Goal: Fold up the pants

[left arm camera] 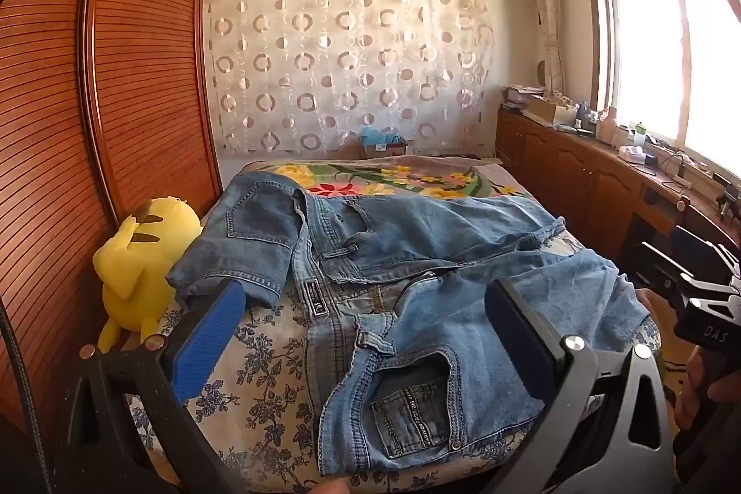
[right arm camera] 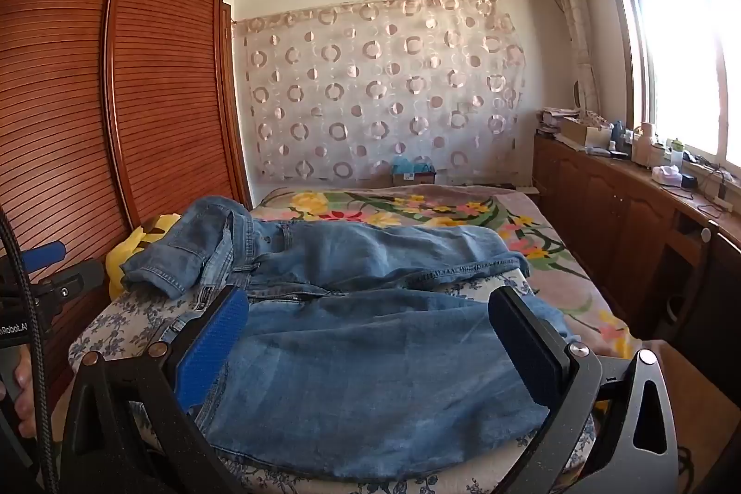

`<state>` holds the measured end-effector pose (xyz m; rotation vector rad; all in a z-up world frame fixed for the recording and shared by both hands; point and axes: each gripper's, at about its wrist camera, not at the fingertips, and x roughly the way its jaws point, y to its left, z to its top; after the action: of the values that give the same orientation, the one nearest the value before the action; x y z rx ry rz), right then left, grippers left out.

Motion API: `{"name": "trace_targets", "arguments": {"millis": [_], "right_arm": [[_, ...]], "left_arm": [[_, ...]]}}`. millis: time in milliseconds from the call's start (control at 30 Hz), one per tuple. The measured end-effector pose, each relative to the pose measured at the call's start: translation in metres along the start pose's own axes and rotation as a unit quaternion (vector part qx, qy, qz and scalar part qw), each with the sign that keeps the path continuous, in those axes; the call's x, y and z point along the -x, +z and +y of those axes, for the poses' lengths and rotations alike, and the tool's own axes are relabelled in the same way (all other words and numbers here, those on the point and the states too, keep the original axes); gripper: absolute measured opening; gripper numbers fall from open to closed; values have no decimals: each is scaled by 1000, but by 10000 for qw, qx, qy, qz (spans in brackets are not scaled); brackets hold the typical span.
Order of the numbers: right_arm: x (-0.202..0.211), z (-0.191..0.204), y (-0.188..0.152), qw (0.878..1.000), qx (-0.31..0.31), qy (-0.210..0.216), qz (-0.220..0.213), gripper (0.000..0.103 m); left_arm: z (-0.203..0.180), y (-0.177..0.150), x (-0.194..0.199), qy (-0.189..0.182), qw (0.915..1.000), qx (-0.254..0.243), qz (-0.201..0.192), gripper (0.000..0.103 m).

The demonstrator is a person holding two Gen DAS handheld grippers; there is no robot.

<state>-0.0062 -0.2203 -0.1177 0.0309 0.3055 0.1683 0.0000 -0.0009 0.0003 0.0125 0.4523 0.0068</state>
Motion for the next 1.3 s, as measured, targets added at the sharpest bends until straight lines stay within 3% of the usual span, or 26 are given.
{"name": "trace_targets", "arguments": {"millis": [1300], "right_arm": [[1, 0, 0, 10000, 4, 20, -68, 103]], "left_arm": [[8, 0, 2, -4, 9999, 112, -43, 103]]}}
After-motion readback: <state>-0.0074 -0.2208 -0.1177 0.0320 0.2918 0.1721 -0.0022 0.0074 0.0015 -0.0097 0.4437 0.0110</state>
